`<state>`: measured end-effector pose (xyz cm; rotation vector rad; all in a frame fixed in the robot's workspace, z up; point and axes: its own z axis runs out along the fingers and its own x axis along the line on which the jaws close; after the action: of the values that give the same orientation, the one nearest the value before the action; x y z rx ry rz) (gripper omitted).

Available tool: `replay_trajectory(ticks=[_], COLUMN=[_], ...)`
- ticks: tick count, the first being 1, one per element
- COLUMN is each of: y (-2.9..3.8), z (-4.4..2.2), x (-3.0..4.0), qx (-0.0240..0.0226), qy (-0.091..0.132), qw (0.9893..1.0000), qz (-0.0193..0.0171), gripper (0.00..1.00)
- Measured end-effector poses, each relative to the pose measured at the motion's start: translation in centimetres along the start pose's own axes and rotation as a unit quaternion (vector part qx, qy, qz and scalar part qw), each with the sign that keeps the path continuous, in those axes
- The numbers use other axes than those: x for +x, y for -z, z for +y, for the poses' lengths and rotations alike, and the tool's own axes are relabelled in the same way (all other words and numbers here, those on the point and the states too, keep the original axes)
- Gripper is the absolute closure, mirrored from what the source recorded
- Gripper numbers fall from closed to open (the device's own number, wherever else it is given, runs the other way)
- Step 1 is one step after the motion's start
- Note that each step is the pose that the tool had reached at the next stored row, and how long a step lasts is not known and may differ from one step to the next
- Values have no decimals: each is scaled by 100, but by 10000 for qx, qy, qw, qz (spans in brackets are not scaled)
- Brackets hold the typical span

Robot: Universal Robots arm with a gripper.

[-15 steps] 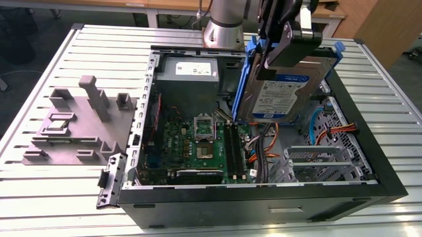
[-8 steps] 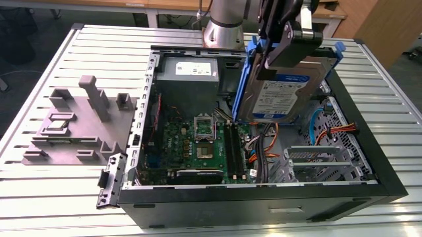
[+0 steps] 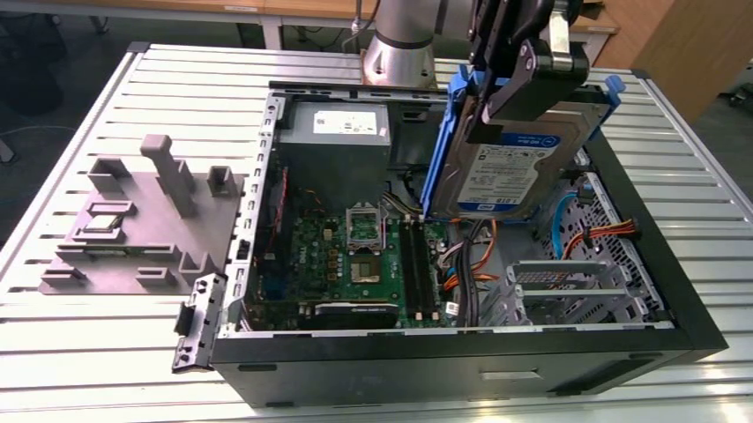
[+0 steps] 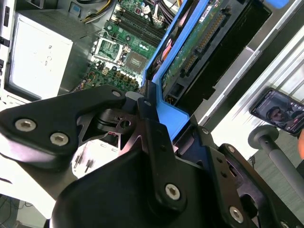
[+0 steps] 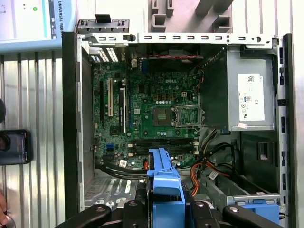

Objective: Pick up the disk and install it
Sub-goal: 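Insert the disk into the insertion slot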

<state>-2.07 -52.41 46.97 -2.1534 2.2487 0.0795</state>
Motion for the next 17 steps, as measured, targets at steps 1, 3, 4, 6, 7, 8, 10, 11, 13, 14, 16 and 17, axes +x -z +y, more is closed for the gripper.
replay_trajectory(ticks=[1,3,4,6,7,8,10,11,13,14,16,17], y=[0,0,0,0,0,0,0,0,0,-1,-4,-8], z=[0,0,0,-1,-1,-1,-1,-2,-4,-4,-12,-25], x=[0,0,0,0,0,0,0,5,53,76,98,100], qx=[0,0,0,0,0,0,0,0,0,0,0,0], qy=[0,0,0,0,0,0,0,0,0,0,0,0], qw=[10000,10000,10000,10000,10000,10000,10000,10000,10000,10000,10000,10000], qz=[0,0,0,0,0,0,0,0,0,0,0,-1], gripper=[63,63,63,63,63,63,63,63,63,63,63,63])
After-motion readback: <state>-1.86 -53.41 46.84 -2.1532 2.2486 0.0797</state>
